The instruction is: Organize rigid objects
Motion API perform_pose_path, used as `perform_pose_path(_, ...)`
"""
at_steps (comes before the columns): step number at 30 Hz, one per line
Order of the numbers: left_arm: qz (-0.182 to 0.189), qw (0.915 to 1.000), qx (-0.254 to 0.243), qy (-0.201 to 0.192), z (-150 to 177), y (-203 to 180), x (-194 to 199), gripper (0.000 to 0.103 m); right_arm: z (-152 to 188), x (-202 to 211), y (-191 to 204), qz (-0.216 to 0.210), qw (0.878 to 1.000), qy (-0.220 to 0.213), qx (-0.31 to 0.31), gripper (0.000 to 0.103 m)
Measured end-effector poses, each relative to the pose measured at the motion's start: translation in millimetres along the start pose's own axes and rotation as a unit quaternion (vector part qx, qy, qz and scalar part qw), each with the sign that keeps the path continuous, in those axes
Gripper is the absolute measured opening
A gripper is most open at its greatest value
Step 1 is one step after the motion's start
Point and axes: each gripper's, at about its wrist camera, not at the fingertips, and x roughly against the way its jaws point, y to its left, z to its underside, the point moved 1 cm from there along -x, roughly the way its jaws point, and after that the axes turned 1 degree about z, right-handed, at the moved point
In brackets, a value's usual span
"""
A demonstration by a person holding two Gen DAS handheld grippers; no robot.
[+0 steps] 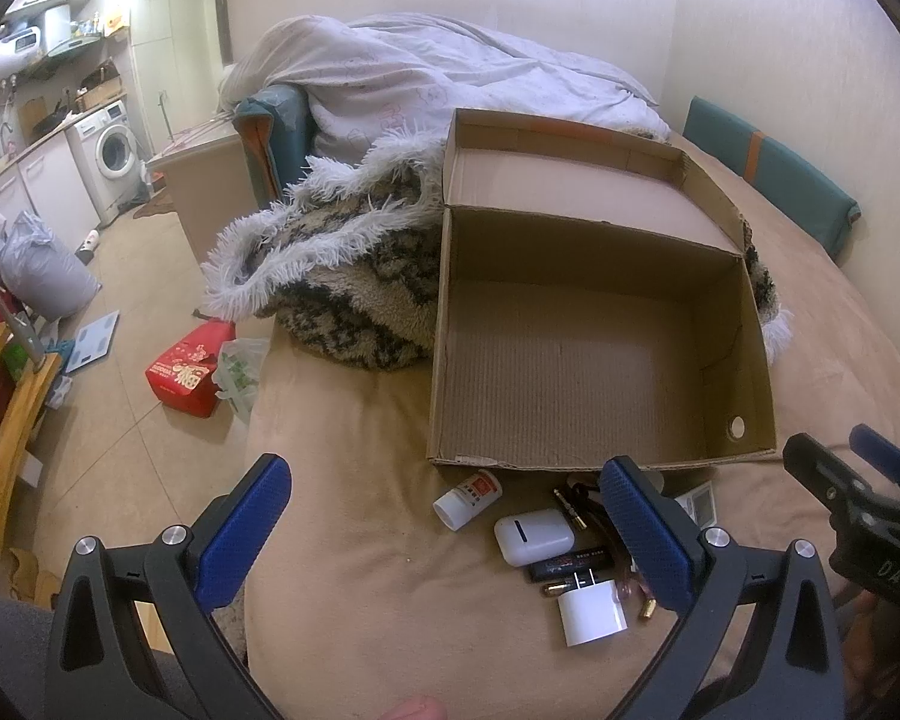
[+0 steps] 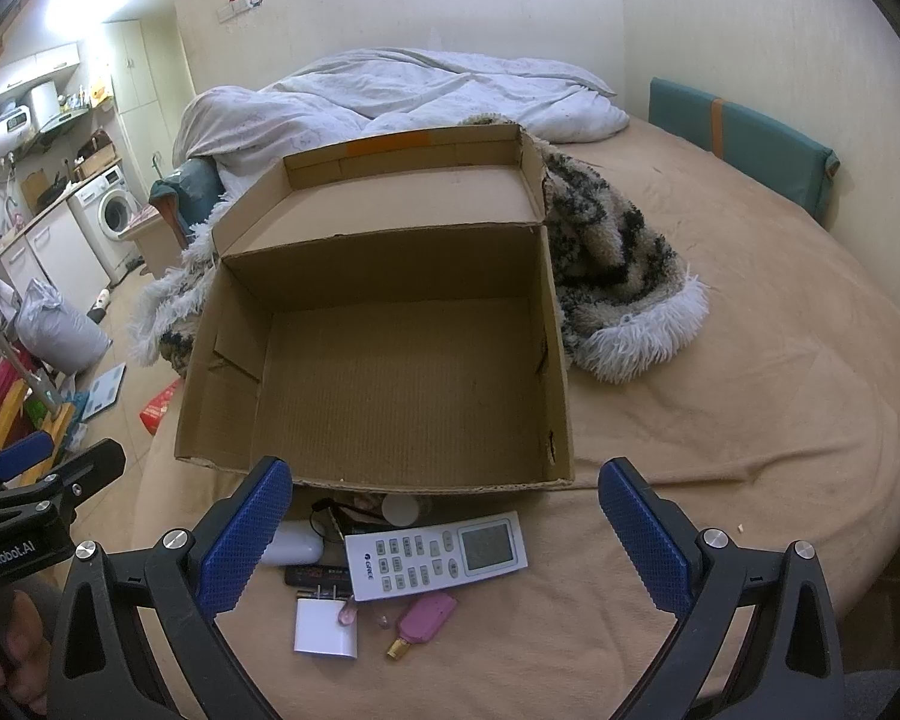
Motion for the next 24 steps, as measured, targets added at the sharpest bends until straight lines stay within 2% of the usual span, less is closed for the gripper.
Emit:
perform_pose_path(13, -0.001, 1.0000, -0.002, 0.002, 1.5, -0.2, -0.3, 0.103, -7.8, 2.5, -2.8, -0.001, 1.000, 0.002, 0.000, 0.103)
perform_pose_path(24, -0.002, 1.0000, -0.002, 0.004, 6.1, 1.7, -2.6, 0.103, -0.3, 0.5, 0.8, -0.002, 1.000, 0.005, 0.002, 0.103)
